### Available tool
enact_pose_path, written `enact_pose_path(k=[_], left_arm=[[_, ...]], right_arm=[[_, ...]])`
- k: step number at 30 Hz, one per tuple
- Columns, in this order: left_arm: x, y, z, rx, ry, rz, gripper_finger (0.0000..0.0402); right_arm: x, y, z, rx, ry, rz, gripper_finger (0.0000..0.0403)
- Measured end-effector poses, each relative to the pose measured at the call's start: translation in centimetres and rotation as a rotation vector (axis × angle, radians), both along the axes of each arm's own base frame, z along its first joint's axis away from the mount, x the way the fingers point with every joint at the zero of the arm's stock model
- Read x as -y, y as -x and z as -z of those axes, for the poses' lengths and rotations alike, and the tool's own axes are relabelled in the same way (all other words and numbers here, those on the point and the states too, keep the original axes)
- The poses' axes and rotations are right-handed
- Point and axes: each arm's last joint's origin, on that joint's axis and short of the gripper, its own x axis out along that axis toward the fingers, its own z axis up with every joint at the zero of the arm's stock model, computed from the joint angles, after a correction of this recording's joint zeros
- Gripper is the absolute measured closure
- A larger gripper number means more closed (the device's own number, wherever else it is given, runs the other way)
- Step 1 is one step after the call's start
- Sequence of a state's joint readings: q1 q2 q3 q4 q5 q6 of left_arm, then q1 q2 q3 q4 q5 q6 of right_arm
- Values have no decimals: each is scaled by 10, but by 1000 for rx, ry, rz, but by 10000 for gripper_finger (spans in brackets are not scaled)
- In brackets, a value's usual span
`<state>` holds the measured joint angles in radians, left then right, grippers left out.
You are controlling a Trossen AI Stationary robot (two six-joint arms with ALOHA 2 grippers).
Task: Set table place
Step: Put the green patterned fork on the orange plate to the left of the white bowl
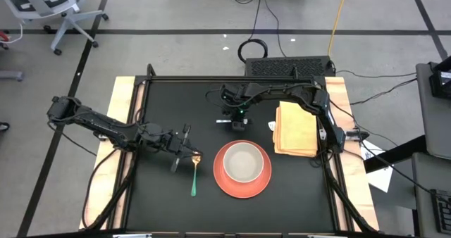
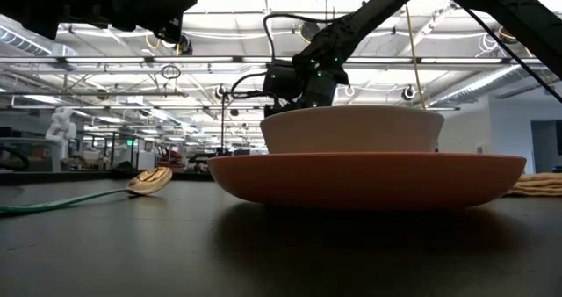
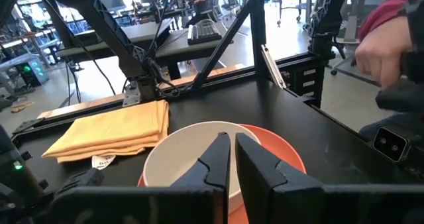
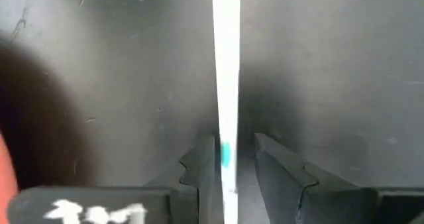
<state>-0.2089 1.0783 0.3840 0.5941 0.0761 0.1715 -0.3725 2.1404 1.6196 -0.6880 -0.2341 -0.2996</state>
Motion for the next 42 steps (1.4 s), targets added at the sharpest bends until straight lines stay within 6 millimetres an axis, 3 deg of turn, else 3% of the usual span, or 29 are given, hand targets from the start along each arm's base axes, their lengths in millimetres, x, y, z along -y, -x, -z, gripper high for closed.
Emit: enact_pose_path(k=[14, 21, 26, 33, 42], left_arm=[[0, 0, 0, -1, 0, 0, 371], [0, 0, 0, -1, 2, 0, 371], [0, 0, 2, -25, -1, 0, 371], [0, 1, 4, -47, -4, 0, 371], [0, 0, 4, -44, -6, -6, 371]], right_arm=[[-15, 16, -82, 181, 77, -55, 309], [-32, 27, -124, 290, 136, -131, 390], [-48, 32, -144, 355, 161, -198, 398], [-75, 50, -146, 434, 85, -310, 402], [-95, 120, -127, 684, 135, -281, 403]])
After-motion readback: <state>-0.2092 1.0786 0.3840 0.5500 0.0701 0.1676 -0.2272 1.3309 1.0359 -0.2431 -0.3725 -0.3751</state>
